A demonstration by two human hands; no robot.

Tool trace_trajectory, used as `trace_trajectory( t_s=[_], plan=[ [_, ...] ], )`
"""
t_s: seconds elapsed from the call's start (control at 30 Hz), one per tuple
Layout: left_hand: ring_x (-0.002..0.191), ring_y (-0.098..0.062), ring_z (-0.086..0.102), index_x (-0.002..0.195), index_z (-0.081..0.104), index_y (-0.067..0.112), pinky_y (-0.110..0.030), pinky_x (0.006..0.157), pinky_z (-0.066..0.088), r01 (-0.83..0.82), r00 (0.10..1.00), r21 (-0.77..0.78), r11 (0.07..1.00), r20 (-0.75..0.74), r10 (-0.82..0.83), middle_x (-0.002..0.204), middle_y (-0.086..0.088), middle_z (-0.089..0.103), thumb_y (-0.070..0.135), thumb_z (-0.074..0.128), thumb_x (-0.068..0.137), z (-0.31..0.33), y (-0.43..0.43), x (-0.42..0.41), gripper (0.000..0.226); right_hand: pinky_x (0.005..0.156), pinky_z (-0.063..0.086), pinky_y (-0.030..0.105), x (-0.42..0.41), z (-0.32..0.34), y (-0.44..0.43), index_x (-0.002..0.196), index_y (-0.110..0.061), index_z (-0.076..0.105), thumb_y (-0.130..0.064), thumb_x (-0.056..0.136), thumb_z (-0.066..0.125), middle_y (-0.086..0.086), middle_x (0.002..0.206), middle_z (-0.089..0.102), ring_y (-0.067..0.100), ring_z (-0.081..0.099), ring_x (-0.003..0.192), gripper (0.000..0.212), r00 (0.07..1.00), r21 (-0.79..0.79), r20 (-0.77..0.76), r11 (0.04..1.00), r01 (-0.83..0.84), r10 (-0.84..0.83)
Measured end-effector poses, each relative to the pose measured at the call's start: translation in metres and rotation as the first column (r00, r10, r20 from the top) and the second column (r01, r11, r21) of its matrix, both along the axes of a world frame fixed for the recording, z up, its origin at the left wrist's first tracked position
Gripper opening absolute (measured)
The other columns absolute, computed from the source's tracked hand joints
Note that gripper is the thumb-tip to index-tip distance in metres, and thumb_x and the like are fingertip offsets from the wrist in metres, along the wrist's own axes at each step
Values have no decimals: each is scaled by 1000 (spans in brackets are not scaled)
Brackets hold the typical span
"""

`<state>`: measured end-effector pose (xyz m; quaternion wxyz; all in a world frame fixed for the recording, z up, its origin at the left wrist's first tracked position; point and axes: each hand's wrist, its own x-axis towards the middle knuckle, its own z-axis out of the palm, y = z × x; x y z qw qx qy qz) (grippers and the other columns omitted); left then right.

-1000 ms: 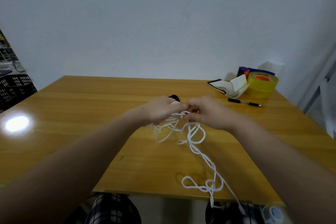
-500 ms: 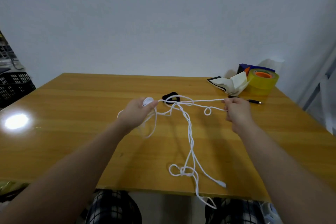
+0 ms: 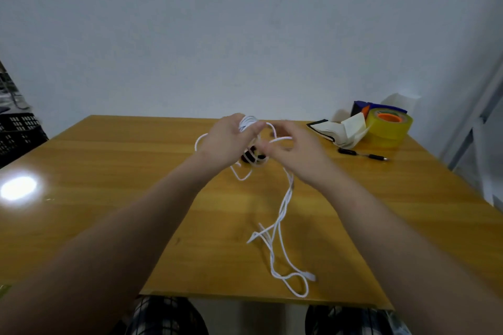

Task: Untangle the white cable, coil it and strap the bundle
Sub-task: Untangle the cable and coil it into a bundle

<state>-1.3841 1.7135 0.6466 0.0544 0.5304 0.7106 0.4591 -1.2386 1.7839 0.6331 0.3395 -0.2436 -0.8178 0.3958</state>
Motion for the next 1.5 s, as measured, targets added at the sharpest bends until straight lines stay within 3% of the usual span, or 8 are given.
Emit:
trace_trajectory(
  t_s=[0.13, 0.43, 0.7, 1.0, 1.13, 1.23, 1.37, 1.5],
  plan=[
    [66, -19, 50, 77, 53, 10, -34, 64, 39, -36, 996, -82, 996, -83, 29, 68, -1, 53, 44, 53, 92, 6, 3, -4, 38, 79, 53, 43, -2, -6, 6, 98, -18, 65, -22, 82, 67, -1, 85, 69, 17, 65, 82, 16, 949, 235, 304, 972, 8, -81],
    [52, -19, 42, 72, 52, 10, -28, 53, 34, -157, 956, -56, 986, 242, 166, 59, -4, 46, 42, 53, 93, -21, 9, -29, 38, 92, 42, 20, 6, -13, -6, 91, -17, 72, -15, 92, 57, -13, 115, 61, 0, 55, 109, 15, 987, 357, -141, 934, -15, 70],
    [45, -24, 38, 78, 51, 7, -22, 34, 32, -437, 760, -135, 889, 472, 446, 57, -9, 40, 37, 51, 96, -52, -19, -80, 36, 47, 39, 25, 30, 11, 10, 64, -17, 52, -8, 93, 37, -1, 48, 46, 15, 43, 43, 35, 660, -396, -747, 852, -343, -82],
    [53, -22, 41, 80, 54, 15, -24, 47, 38, -513, 662, 100, 852, 678, 319, 63, -5, 43, 44, 50, 95, -36, -11, -63, 33, 57, 50, 32, 39, -45, 59, 102, -8, 56, -37, 89, 58, 11, 80, 61, 24, 60, 67, 32, 755, -884, -203, 449, 133, -624],
    [40, -17, 36, 108, 59, 4, -21, 42, 32, -294, 801, 155, 943, 578, 155, 63, -7, 45, 45, 52, 93, -19, -6, -48, 44, 90, 45, 38, 38, -41, 54, 137, -13, 34, -14, 83, 62, 11, 138, 40, 26, 47, 118, 61, 667, -388, 23, 608, 692, -745],
    [37, -12, 35, 71, 53, 19, -24, 44, 30, -100, 886, 180, 979, 463, 6, 46, 6, 43, 41, 55, 93, -9, -2, -26, 31, 92, 40, 24, 19, -15, 21, 127, -15, 48, -25, 91, 57, -1, 124, 49, 11, 48, 114, 38, 894, -109, -204, 917, 383, -398],
    [39, -12, 36, 77, 55, 16, -25, 45, 31, 6, 923, 168, 986, 379, -70, 49, 5, 41, 41, 55, 93, 3, 3, -2, 29, 80, 46, 16, -4, -5, -8, 121, -24, 52, -28, 93, 55, -15, 102, 59, -7, 58, 88, 28, 975, -30, 121, 983, -183, 185],
    [46, -14, 38, 90, 58, 4, -28, 48, 33, -47, 947, 148, 988, 321, -3, 58, 2, 43, 43, 54, 92, 4, -3, -9, 40, 60, 40, 22, -5, -8, 7, 103, -6, 67, -16, 97, 48, -9, 67, 53, 2, 48, 58, 23, 998, -70, -6, 996, 64, -64]
  ],
)
